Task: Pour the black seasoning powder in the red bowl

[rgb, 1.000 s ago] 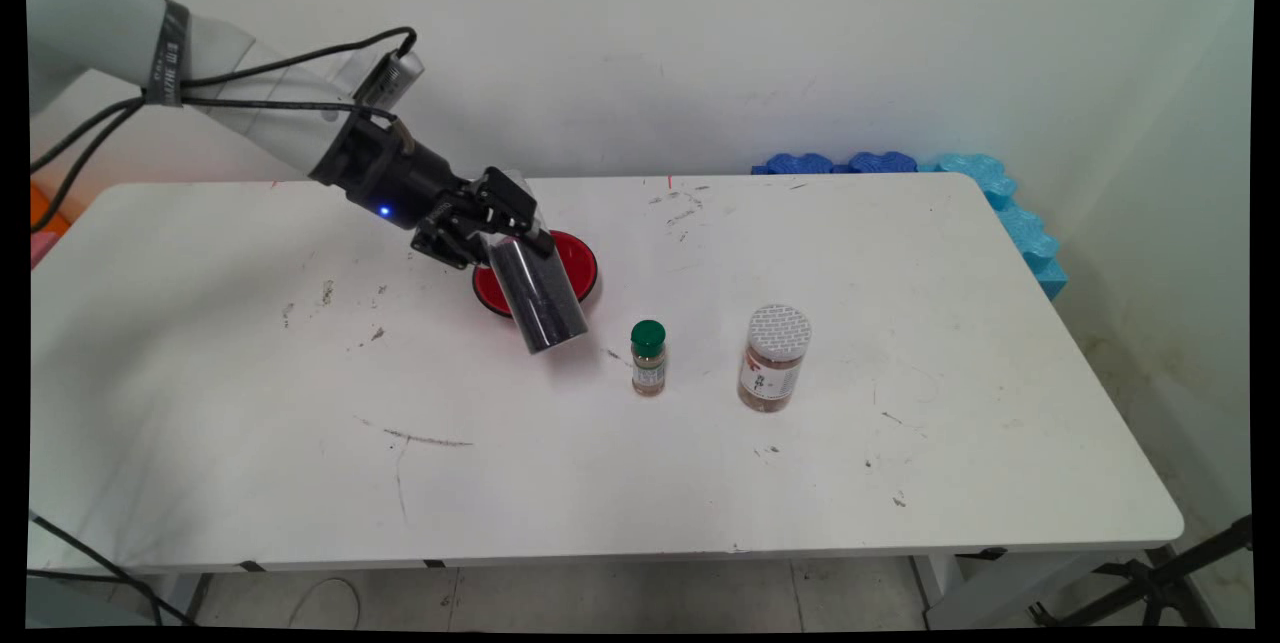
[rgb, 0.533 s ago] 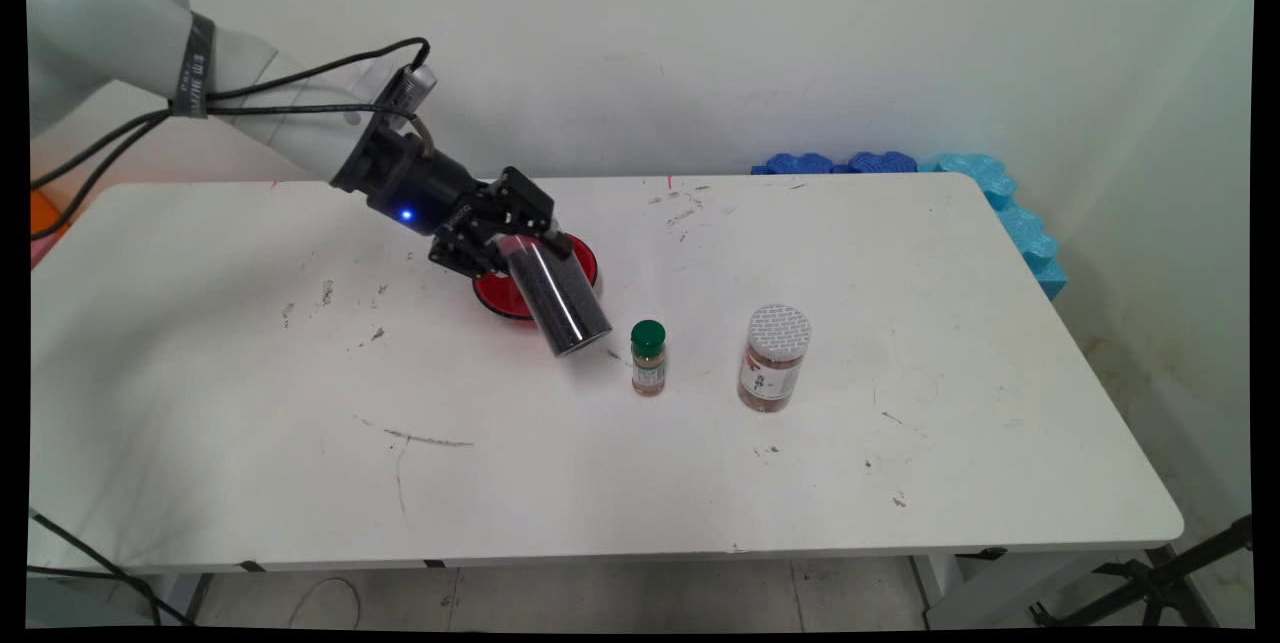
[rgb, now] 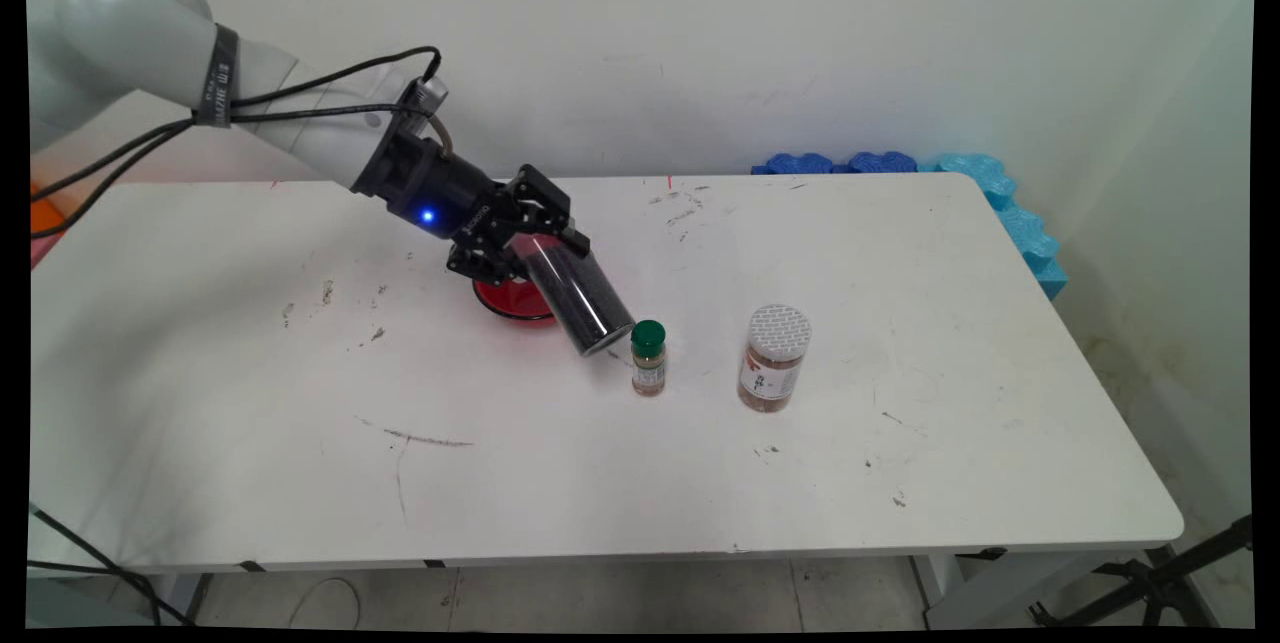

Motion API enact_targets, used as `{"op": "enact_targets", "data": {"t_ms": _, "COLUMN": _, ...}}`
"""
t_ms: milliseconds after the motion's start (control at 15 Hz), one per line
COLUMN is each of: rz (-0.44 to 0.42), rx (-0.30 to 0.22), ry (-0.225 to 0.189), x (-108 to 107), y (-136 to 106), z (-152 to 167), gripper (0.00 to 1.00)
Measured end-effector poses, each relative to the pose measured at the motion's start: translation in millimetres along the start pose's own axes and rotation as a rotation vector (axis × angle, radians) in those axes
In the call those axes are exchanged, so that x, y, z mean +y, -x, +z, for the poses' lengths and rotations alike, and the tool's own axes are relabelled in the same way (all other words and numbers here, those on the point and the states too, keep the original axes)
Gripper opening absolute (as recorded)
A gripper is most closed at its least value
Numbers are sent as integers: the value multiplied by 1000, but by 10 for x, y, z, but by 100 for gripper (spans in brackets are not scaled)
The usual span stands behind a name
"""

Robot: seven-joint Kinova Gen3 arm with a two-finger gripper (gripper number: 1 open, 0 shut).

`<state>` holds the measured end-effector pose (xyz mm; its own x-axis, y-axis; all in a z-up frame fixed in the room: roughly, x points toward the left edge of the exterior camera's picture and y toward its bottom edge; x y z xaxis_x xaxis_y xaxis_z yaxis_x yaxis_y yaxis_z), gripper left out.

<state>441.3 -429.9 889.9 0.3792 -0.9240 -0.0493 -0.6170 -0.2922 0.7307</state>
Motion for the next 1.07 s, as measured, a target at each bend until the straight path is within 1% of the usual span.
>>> {"op": "enact_targets", "data": {"t_ms": 400, "rz": -82, "rx": -2, "ry": 27, "x": -15, "y": -28, "z": 65, "gripper": 0}}
{"op": "enact_targets", "data": {"t_ms": 1067, "rz": -187, "rx": 1, "ry": 60, "x": -46, "y": -64, "z": 105, "gripper": 0}}
